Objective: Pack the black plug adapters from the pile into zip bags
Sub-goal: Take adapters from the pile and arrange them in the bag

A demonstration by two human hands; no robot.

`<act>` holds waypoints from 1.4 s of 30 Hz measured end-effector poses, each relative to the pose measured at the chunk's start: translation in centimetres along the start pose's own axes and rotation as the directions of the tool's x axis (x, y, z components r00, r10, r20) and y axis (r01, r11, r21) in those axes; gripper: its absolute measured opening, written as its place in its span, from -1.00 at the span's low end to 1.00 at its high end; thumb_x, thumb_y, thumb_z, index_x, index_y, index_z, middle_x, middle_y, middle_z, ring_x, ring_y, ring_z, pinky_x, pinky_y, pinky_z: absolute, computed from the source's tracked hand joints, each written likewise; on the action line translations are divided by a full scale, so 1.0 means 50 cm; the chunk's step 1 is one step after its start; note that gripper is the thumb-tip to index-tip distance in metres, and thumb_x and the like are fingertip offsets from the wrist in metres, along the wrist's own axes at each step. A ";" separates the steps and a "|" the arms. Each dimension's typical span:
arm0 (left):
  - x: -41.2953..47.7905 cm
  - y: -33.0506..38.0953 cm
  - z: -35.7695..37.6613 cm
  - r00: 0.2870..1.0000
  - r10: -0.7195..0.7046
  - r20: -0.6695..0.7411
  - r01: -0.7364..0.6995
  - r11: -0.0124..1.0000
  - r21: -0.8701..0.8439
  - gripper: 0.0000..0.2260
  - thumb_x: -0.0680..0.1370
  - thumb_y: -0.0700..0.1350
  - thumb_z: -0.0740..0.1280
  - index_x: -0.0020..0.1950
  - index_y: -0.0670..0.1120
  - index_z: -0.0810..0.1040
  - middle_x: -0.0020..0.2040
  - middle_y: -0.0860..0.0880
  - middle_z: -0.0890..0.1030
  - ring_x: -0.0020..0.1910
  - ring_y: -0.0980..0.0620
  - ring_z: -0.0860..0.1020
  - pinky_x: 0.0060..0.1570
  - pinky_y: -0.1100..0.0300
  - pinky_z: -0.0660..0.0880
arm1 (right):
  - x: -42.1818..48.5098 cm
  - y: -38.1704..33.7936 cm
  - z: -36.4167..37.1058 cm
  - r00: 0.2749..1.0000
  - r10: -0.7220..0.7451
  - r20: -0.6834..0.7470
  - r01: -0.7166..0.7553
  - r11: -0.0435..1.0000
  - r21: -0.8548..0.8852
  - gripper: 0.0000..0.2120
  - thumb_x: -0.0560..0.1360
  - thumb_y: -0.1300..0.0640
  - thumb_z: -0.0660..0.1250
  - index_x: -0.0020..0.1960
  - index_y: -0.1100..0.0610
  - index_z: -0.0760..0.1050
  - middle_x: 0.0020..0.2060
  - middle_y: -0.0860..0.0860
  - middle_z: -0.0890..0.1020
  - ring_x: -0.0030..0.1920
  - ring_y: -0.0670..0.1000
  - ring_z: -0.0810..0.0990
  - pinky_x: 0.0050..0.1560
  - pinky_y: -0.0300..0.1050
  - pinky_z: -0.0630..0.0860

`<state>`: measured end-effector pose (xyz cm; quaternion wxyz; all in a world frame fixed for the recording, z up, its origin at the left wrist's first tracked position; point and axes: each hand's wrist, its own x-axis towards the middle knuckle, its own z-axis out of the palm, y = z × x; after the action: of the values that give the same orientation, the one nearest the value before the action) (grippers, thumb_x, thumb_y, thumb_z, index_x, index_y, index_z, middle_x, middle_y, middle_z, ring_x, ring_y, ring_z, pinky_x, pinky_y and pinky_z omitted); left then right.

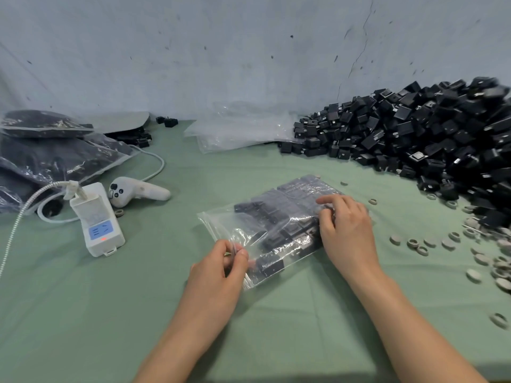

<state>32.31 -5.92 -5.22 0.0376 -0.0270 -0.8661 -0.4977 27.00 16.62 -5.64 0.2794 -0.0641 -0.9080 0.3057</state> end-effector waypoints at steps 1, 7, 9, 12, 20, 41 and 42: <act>0.000 -0.001 -0.001 1.000 0.002 0.000 -0.002 1.000 -0.024 -0.85 0.62 0.10 0.24 -0.09 0.08 0.47 -0.17 0.24 0.69 -0.37 0.34 0.49 -0.21 0.12 0.37 | 0.000 0.000 0.000 1.000 0.002 0.000 -0.002 1.000 -0.001 -0.74 0.60 0.16 0.14 0.18 0.05 0.55 0.13 -0.03 0.59 0.21 0.03 0.42 0.32 0.04 0.34; 0.001 0.001 -0.002 1.000 0.016 0.022 -0.015 0.998 -0.056 -0.89 0.62 0.11 0.20 -0.08 0.16 0.43 -0.15 0.15 0.70 -0.46 0.16 0.39 -0.27 0.10 0.36 | 0.000 -0.001 0.001 1.000 0.003 -0.003 -0.003 1.000 -0.001 -0.74 0.60 0.17 0.14 0.18 0.05 0.55 0.12 -0.03 0.59 0.20 0.04 0.42 0.31 0.04 0.35; 0.000 0.000 0.001 0.999 0.010 0.044 -0.007 0.998 -0.065 -0.87 0.63 0.13 0.17 -0.05 0.14 0.40 -0.17 0.05 0.70 -0.41 0.05 0.40 -0.21 0.05 0.42 | 0.000 -0.001 0.001 1.000 0.003 -0.005 -0.003 1.000 -0.003 -0.74 0.60 0.17 0.15 0.18 0.05 0.55 0.12 -0.03 0.59 0.20 0.04 0.42 0.31 0.04 0.35; -0.002 -0.001 0.003 0.999 0.018 0.048 -0.014 0.996 -0.084 -0.83 0.65 0.12 0.16 -0.07 0.10 0.42 -0.33 0.05 0.56 -0.40 0.13 0.35 -0.26 0.22 0.38 | 0.000 0.000 0.001 1.000 -0.001 -0.005 0.001 1.000 -0.009 -0.75 0.60 0.17 0.16 0.18 0.05 0.55 0.13 -0.02 0.59 0.20 0.04 0.43 0.29 0.04 0.34; 0.005 0.013 0.002 0.995 0.004 0.100 0.005 0.996 -0.089 -0.72 0.55 0.14 0.33 -0.13 -0.07 0.48 -0.18 0.15 0.67 -0.08 0.05 0.61 0.02 0.10 0.51 | 0.000 0.000 0.003 1.000 -0.012 0.006 0.012 1.000 -0.026 -0.77 0.61 0.15 0.18 0.17 0.06 0.56 0.12 -0.02 0.59 0.20 0.04 0.43 0.30 0.03 0.33; 0.013 0.019 0.020 0.976 0.040 0.213 0.001 0.982 -0.190 -0.76 0.63 -0.13 0.25 -0.18 -0.10 0.25 -0.03 -0.15 0.66 0.01 0.38 0.60 0.07 0.10 0.47 | -0.004 -0.014 0.013 0.974 -0.165 0.156 0.185 0.975 -0.125 -0.82 0.58 0.15 0.22 0.07 0.05 0.58 0.08 -0.03 0.59 0.12 0.09 0.48 0.28 -0.02 0.33; 0.014 0.019 0.020 0.981 0.039 0.189 -0.005 0.984 -0.177 -0.76 0.61 -0.08 0.29 -0.18 -0.08 0.31 -0.15 -0.05 0.65 -0.13 0.35 0.59 -0.09 0.20 0.45 | -0.005 -0.014 0.013 0.974 -0.165 0.158 0.185 0.975 -0.126 -0.82 0.58 0.15 0.22 0.07 0.05 0.59 0.07 -0.03 0.59 0.11 0.09 0.48 0.28 -0.02 0.33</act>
<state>31.65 -4.57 -4.83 -0.0430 -0.0877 -0.8180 -0.5668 26.86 15.64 -5.77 0.2325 0.0196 -0.9473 0.2194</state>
